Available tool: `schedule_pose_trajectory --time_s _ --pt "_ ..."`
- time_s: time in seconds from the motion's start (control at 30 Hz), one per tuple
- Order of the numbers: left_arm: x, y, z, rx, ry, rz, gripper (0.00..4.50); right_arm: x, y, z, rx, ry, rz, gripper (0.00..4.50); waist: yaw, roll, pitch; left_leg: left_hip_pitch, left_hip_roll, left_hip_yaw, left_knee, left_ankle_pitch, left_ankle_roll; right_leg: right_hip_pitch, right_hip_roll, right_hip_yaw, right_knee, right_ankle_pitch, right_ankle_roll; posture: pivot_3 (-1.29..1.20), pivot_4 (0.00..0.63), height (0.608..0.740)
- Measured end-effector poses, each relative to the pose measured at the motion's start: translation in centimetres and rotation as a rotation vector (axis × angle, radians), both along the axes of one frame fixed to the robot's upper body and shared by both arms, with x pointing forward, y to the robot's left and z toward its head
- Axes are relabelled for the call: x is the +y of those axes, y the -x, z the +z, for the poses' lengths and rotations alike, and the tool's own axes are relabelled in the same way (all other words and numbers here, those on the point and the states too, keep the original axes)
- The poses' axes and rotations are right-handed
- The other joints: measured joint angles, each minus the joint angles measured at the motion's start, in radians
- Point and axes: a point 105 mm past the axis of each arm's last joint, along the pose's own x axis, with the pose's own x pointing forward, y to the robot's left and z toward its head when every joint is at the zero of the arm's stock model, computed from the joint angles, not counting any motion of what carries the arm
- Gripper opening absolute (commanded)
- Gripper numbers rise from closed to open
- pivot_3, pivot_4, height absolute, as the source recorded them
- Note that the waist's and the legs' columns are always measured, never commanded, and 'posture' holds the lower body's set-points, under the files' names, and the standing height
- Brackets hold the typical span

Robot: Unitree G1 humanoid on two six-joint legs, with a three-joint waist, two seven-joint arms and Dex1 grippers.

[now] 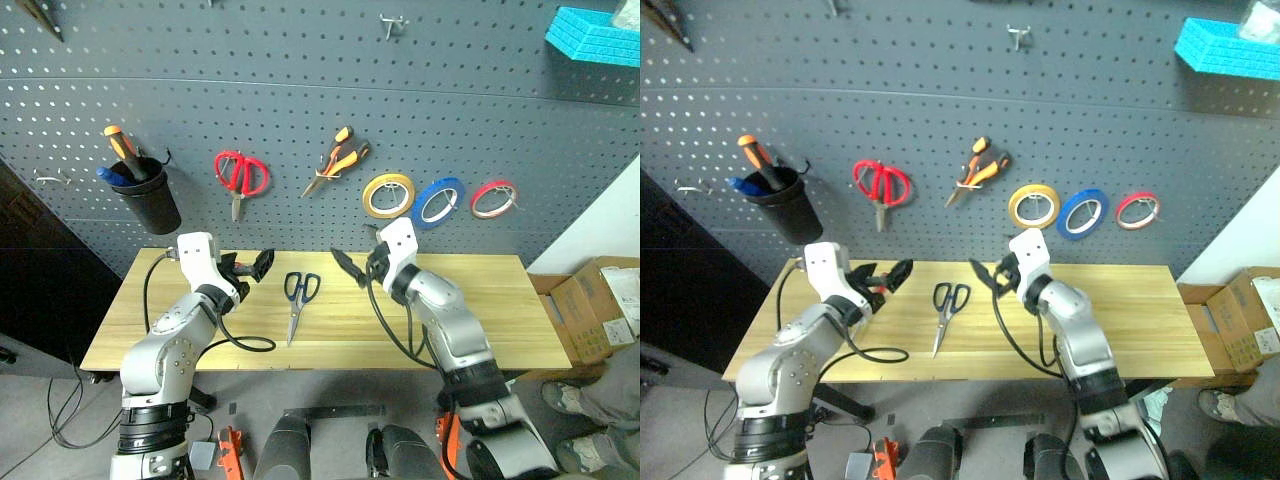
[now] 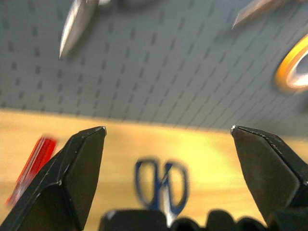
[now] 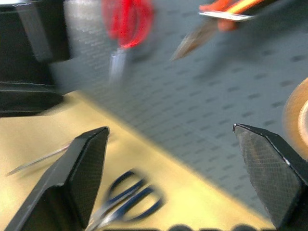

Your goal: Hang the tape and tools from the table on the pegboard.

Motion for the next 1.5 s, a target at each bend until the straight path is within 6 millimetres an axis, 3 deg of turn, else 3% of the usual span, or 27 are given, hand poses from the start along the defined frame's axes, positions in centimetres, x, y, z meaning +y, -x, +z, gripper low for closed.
schedule_pose_trajectory --time_s 0.13,0.37,0.63,0.83,0.93,1.03,1.27,1.5 --pt "-0.2 0.5 -3.7 0.143 -0.047 0.007 4.50 -0.7 2.3 -2.8 0.074 0.101 0.093 4.46 -0.028 0.004 0.012 0.000 0.000 0.001 0.001 0.000 0.000 -0.001 -0.001 0.000 0.000 0.000 0.000 0.13 0.209 0.740" --pt "-1.5 1.2 -7.3 0.276 -0.073 -0.014 4.50 -1.3 4.2 -2.5 0.005 0.226 0.267 4.46 -0.074 0.005 0.045 -0.001 0.000 0.000 0.000 0.000 0.001 -0.001 -0.001 0.000 0.000 0.000 0.000 0.09 0.273 0.740" --pt "-1.2 1.4 -8.3 0.341 -0.155 -0.011 4.50 -1.8 5.2 -2.7 -0.001 0.274 0.356 4.46 -0.082 0.004 0.091 -0.008 0.000 -0.001 -0.001 -0.001 0.002 -0.006 -0.001 -0.001 -0.001 0.001 0.007 0.05 0.320 0.740" --pt "-1.4 0.1 -7.5 0.329 -0.197 -0.041 4.50 -1.5 6.1 -2.8 -0.011 0.291 0.408 4.46 -0.086 0.007 0.114 -0.008 -0.001 -0.001 0.000 -0.001 0.002 -0.006 -0.001 0.000 -0.001 -0.001 0.005 0.03 0.337 0.740" --pt "-1.9 -0.3 -7.4 0.326 -0.200 -0.072 3.87 -1.5 6.1 -2.7 -0.015 0.289 0.400 4.50 -0.089 0.008 0.119 -0.008 -0.001 -0.001 0.000 -0.001 0.002 -0.006 -0.002 0.000 -0.002 -0.001 0.006 0.01 0.338 0.740" --pt "-2.5 -0.5 -7.3 0.326 -0.190 -0.102 2.97 -1.5 6.0 -2.6 -0.015 0.287 0.391 4.50 -0.095 0.009 0.121 -0.008 -0.001 0.000 -0.001 -0.001 0.002 -0.006 -0.002 0.000 -0.003 -0.001 0.006 0.01 0.335 0.740" --pt "-3.2 -0.5 -7.3 0.340 -0.164 -0.145 0.53 -1.6 5.8 -2.4 -0.023 0.288 0.385 4.50 -0.103 0.009 0.122 -0.008 -0.001 -0.001 -0.002 -0.001 0.002 -0.006 -0.002 0.000 -0.004 -0.001 0.007 0.02 0.323 0.740" --pt "-3.1 -0.6 -7.3 0.336 -0.167 -0.156 0.46 -1.5 5.2 -2.0 -0.037 0.288 0.378 4.50 -0.104 0.009 0.122 -0.009 -0.001 -0.001 -0.003 -0.001 0.001 -0.006 -0.002 -0.001 -0.005 -0.001 0.007 0.03 0.293 0.740"
